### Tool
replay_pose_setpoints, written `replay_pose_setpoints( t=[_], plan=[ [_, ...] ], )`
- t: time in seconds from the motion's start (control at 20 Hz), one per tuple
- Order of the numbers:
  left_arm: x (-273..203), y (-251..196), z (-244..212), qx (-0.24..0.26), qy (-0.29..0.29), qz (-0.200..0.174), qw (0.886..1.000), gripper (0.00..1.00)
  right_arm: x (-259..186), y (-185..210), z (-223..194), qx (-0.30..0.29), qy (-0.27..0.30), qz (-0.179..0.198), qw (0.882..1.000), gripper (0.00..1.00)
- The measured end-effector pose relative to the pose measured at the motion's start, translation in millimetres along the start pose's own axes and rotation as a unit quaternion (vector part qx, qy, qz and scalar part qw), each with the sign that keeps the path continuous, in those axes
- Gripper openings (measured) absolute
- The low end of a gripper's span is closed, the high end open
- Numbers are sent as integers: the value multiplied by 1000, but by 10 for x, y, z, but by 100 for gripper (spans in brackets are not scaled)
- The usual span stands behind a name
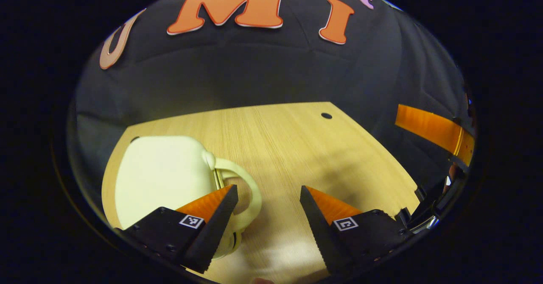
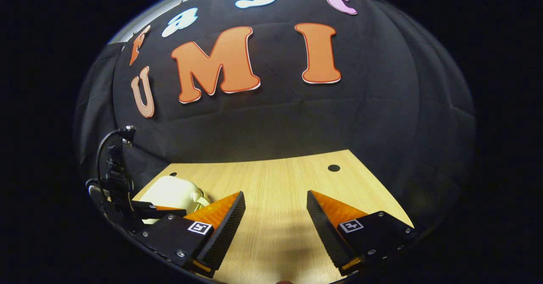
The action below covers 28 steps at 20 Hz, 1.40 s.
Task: First open the suitcase, pack the skin care products into it, and then close the suitcase.
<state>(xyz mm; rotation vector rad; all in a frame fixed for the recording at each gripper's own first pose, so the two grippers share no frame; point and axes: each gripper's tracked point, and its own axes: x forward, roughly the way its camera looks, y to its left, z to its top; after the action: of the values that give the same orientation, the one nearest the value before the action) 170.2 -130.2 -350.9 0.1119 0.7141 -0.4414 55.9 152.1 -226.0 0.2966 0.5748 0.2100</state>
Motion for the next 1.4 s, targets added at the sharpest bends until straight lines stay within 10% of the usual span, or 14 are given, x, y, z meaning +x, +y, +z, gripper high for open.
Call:
replay_pose_setpoints(
  t=[0.45, 0.75, 1.4],
  plan=[
    [-708, 65, 1124, 13, -248, 47, 968, 98, -239, 329, 661, -84, -124, 16, 989, 94],
    [-961, 111, 1259, 19, -311, 71, 948, 98, -332, 456, 608, -105, -152, 31, 982, 94],
    [-1120, 316, 1056, 37, -295, 148, 943, 96, -456, 630, 618, -117, -184, 98, 971, 95]
  ],
)
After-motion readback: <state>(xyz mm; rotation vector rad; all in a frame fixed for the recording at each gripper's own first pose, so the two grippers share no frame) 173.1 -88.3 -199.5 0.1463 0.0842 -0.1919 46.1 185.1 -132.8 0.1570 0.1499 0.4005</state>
